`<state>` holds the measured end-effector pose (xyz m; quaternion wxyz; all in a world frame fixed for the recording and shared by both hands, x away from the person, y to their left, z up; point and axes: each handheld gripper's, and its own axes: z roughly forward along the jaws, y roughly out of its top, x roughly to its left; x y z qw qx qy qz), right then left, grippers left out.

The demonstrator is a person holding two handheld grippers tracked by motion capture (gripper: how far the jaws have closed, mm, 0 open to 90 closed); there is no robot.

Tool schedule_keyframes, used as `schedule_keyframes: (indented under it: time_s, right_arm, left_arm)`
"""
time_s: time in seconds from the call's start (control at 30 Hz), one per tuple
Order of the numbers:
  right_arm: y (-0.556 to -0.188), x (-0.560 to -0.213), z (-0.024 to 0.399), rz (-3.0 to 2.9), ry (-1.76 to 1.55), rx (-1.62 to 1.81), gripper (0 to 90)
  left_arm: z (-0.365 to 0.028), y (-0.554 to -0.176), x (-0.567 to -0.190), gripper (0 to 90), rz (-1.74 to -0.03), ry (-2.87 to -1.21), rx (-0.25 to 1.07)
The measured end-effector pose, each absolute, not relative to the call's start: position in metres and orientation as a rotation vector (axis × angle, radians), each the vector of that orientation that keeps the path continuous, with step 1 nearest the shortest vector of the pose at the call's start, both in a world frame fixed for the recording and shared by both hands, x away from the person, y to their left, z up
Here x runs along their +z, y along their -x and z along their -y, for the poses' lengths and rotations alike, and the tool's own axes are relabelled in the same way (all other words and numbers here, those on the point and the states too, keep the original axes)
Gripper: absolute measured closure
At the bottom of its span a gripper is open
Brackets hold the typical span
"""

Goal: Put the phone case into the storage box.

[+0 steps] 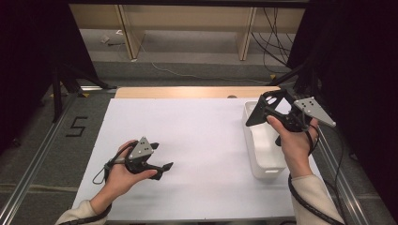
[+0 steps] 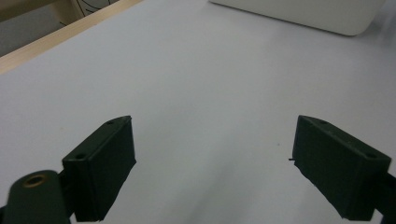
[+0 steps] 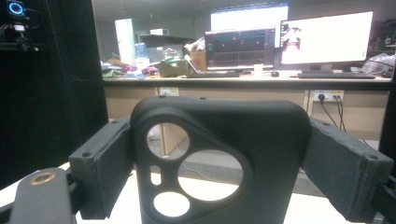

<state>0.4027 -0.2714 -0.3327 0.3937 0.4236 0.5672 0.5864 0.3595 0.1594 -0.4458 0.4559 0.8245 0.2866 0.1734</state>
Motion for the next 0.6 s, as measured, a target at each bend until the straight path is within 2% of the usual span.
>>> schedule_keyframes:
  time_s: [0.6]
  right_arm:
    - [-0.4063,-0.3361,0.2789,-1.433,-1.093,1.439,15.0]
  left_arm:
    - [-0.1591,-0.3596,-0.4459,12.8,-0.707,-2.033,0.427]
